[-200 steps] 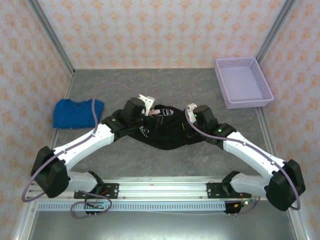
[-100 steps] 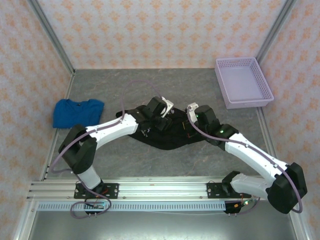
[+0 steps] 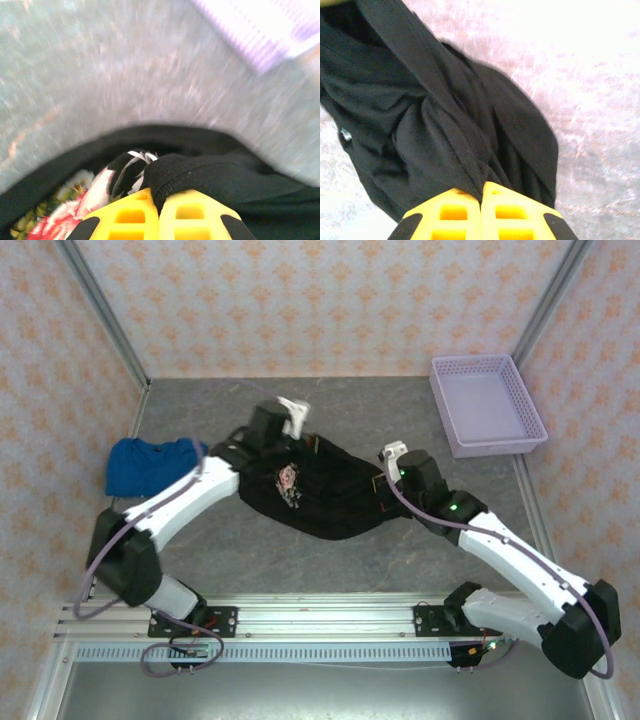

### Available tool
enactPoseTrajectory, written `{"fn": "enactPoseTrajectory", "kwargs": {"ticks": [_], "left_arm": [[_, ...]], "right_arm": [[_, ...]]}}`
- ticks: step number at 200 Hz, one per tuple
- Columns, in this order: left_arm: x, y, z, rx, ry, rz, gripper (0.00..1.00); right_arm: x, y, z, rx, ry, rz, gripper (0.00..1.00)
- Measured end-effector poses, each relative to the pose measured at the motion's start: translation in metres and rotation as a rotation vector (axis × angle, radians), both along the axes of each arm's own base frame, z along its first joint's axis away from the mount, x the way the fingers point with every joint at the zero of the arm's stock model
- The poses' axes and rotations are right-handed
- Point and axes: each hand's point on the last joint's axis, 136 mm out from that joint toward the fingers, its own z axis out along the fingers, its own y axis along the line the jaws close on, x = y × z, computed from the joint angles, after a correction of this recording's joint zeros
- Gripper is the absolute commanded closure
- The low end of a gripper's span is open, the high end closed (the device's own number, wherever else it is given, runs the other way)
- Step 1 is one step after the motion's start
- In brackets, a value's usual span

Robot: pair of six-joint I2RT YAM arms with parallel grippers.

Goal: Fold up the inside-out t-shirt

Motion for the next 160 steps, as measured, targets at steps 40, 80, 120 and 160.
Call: {"fn": "enactPoseTrajectory", "kwargs": {"ticks": [40,80,120,160], "left_arm": [[-0.001,0.047,0.147,-0.313,-0.21,0.104,1.0],[-0.007,0.062,0.199,-0.437,-0.27,0.12,1.0],[0.004,0.038,0.167,-0.462,-0.144,0.039,1.0],[-0.007,0.01,0.128,-0.43,-0.053,-0.066,1.0]], "right_arm": [[-0.002,-0.019,0.105,0.108,-0.253,-0.064,1.0],[-0.002,-0.05,0.107,0.07,-0.301,-0.205,0.96],[0.007,-0.046,0.038,-0.04,-0.145,-0.221,0.65],[-0.011,0.012,0.006,0.056,0.002,0.08,0.47]]}}
